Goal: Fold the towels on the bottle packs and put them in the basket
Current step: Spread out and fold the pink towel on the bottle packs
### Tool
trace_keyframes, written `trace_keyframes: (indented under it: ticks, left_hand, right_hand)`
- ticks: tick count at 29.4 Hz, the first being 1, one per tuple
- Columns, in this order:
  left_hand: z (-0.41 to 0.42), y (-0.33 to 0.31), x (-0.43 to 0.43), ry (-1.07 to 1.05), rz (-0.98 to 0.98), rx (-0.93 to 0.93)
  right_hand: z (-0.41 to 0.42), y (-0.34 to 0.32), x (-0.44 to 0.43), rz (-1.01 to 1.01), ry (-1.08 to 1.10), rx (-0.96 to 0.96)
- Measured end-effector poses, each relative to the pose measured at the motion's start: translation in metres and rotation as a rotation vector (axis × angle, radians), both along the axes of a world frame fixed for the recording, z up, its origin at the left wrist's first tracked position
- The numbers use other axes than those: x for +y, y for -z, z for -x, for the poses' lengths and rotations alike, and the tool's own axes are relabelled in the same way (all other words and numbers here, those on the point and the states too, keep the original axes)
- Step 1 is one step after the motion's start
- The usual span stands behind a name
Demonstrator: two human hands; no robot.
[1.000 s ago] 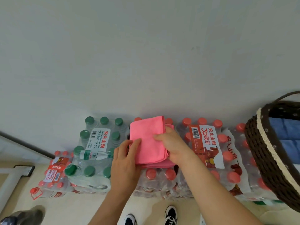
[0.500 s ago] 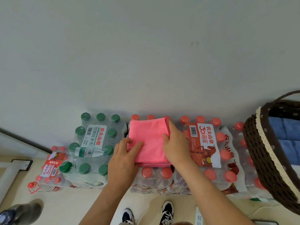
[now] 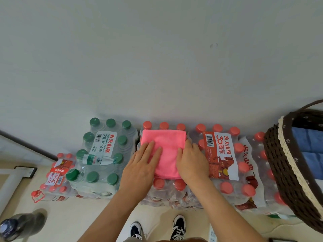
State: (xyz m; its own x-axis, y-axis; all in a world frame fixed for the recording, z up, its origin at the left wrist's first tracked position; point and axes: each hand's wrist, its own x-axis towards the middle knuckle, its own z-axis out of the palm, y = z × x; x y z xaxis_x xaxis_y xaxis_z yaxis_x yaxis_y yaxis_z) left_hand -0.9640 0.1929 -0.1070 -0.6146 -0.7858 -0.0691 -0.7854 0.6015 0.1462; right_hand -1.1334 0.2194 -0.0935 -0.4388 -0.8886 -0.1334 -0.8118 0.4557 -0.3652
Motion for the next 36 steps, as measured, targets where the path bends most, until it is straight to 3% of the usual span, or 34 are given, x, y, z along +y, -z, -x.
trace_keyframes:
  ticks: [7, 8, 10, 12, 14, 18, 22, 26, 32, 34, 36]
  left_hand:
    - [0.002, -0.038, 0.023, -0.003, -0.254, -0.172]
    - [0.001, -0.044, 0.018, -0.007, -0.318, -0.124]
    - [-0.002, -0.046, 0.002, -0.084, -0.407, 0.183]
    - [0.002, -0.037, -0.018, -0.165, -0.206, 0.359]
    - [0.013, -0.026, -0.031, -0.148, -0.039, 0.264]
    - [0.035, 0.001, -0.030, -0.123, -0.031, 0.043]
    - [0.035, 0.011, -0.028, -0.155, 0.021, 0.039]
    - [0.040, 0.002, -0.031, -0.167, 0.095, 0.036]
    - [0.047, -0.031, -0.052, -0.169, -0.249, -0.008]
    - [0.047, -0.042, -0.062, -0.137, -0.441, 0.163]
    - [0.041, -0.049, -0.068, -0.134, -0.691, 0.358]
  right_hand:
    - [0.009, 0.000, -0.006, -0.094, -0.010, -0.150]
    - [0.009, 0.000, -0.006, -0.091, -0.002, -0.178]
    - [0.006, -0.001, -0.004, -0.084, 0.005, -0.196]
    - [-0.001, -0.001, 0.001, -0.079, -0.007, -0.168]
    - [-0.010, 0.000, 0.007, -0.056, 0.001, -0.153]
    - [-0.021, 0.011, 0.014, 0.028, 0.019, -0.082]
    - [-0.020, 0.015, 0.015, 0.069, 0.014, -0.085]
    - [-0.007, 0.014, 0.010, 0.091, 0.043, -0.253]
    - [0.000, 0.005, 0.018, 0.150, -0.076, -0.307]
    - [0.003, -0.003, 0.018, 0.170, -0.173, -0.313]
    - [0.010, -0.014, 0.013, 0.156, -0.252, -0.478]
